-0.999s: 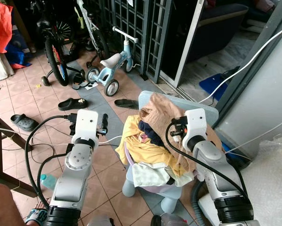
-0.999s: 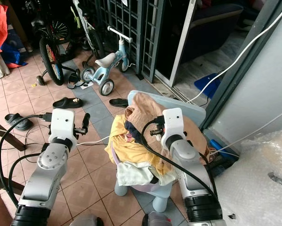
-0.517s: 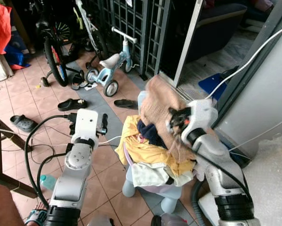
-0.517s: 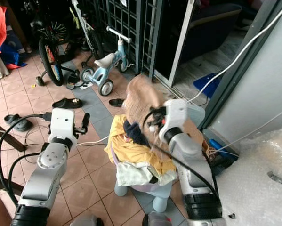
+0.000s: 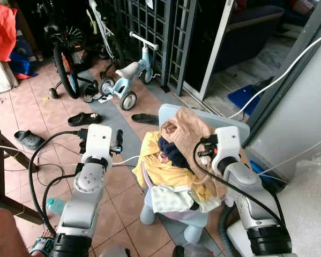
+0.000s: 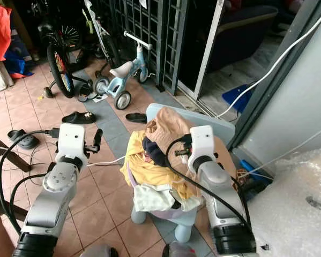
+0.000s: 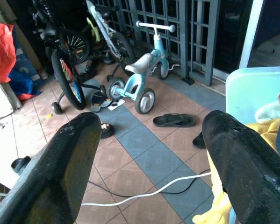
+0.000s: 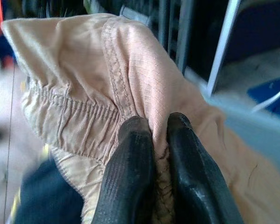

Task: Clothes washing

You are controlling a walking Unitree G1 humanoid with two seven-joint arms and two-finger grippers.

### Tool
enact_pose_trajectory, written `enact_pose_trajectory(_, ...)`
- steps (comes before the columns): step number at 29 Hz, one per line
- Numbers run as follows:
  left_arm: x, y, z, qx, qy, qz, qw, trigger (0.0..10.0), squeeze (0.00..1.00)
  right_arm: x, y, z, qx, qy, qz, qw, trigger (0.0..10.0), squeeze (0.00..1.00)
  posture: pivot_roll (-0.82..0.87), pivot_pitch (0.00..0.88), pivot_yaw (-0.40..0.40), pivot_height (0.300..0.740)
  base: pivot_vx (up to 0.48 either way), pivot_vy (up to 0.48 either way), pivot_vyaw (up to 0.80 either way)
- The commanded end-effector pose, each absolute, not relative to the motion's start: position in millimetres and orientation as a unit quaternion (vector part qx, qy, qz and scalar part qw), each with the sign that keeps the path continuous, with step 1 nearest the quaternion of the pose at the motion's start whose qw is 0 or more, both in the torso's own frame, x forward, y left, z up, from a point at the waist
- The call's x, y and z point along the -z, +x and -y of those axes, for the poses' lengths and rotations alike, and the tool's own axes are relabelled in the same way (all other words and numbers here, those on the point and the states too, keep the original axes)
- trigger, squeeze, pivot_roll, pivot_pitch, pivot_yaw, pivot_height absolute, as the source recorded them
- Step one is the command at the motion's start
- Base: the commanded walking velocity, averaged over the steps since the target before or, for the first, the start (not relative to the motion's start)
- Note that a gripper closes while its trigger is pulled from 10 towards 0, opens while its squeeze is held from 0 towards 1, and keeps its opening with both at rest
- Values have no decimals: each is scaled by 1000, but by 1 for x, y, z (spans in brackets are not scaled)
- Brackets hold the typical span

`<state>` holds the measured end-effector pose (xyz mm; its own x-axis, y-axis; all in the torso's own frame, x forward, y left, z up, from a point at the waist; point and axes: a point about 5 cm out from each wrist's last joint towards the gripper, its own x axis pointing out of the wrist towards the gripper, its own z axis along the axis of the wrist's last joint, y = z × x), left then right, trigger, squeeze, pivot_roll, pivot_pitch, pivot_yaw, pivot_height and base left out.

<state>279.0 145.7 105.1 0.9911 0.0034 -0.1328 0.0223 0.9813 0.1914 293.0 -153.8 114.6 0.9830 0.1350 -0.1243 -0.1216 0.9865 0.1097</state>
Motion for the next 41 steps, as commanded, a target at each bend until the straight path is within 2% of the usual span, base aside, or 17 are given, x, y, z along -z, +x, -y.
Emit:
enact_pose_trajectory(1, -108, 280, -146, 5, 93, -58, 994, 10000, 0, -148, 298, 156, -64, 78, 16, 995, 0, 0, -30, 0, -7, 740, 0, 0, 0)
enact_pose_trajectory(9, -109, 282, -143, 8, 99, -54, 994, 10000, 0, -174, 300, 149, -73, 111, 70, 989, 0, 0, -35, 0, -3, 740, 0, 0, 0)
enact_pose_trajectory(14, -109, 282, -143, 9, 102, -53, 993, 10000, 0, -170, 298, 148, -73, 66, 62, 993, 0, 0, -36, 0, -4, 740, 0, 0, 0)
enact_pose_trajectory(15, -108, 282, -143, 9, 102, -53, 993, 10000, 0, -167, 298, 148, -71, 57, 54, 994, 3373, 0, -36, 0, -5, 740, 0, -240, -500)
enact_pose_trajectory(16, -108, 281, -143, 9, 102, -54, 993, 10000, 0, -161, 297, 150, -63, 57, 40, 996, 10000, 0, -33, 0, -7, 740, 0, -255, -788)
enact_pose_trajectory(25, -107, 281, -144, 10, 99, -56, 993, 10000, 0, -155, 295, 148, -62, 50, 34, 996, 10000, 0, -30, 0, -6, 740, 0, -256, -778)
enact_pose_trajectory(41, -109, 285, -139, 15, 85, -49, 995, 10000, 0, -176, 311, 149, -48, 21, 84, 995, 10000, 0, -38, 0, 4, 740, 0, 0, -776)
